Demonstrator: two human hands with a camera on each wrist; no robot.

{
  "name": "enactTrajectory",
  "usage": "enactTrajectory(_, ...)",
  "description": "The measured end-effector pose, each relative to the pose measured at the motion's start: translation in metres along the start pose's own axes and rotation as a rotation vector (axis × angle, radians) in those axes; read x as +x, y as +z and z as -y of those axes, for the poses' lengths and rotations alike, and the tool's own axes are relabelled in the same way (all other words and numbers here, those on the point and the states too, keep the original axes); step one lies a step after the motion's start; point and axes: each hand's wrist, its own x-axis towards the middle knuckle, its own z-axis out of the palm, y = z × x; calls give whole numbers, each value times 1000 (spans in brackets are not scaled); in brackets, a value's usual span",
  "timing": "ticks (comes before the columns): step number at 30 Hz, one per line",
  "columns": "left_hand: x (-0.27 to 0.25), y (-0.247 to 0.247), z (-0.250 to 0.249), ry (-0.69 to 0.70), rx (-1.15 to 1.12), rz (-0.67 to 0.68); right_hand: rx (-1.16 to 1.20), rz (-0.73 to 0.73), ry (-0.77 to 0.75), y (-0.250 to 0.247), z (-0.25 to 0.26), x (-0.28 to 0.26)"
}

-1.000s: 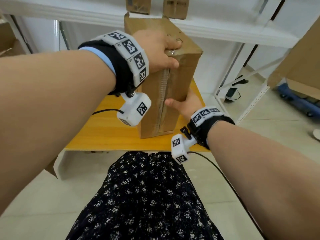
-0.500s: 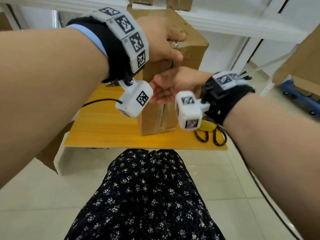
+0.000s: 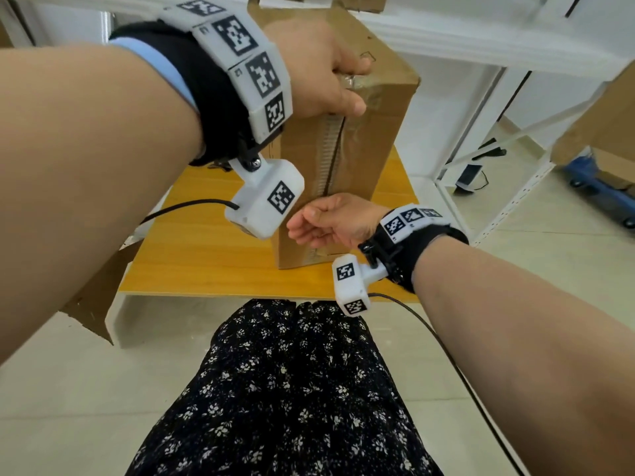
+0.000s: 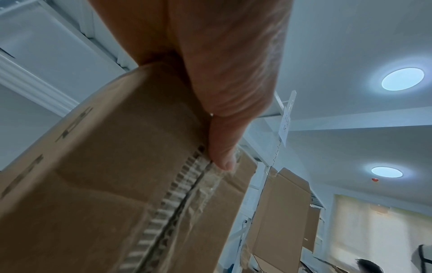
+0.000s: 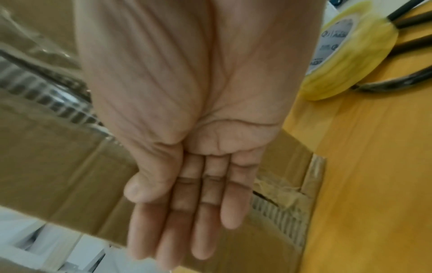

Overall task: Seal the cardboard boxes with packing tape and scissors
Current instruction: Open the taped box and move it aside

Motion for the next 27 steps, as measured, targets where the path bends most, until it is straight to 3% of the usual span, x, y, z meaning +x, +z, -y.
enactTrajectory(4,-1,-6,-3,5,-2,30,-173,38,82,-6,28,-13)
enactTrajectory(9,-2,-12,-1,0,10,47,-144,-116,-148,-9,87,-43)
enactTrajectory(13,-4,-15,-4,8,-6,65,-63,-164,-214,-14,105,-51)
enactTrajectory(17,-4,-17,-7,6,-1,84,80,-114,-206,-11,79,-35)
enactTrajectory(20,-5,-17,-7,12,7,83,71,-44,-109,-8,42,-18)
enactTrajectory(27,-1,-12,-3,38,38,87,-50,-44,131,7,-21,11)
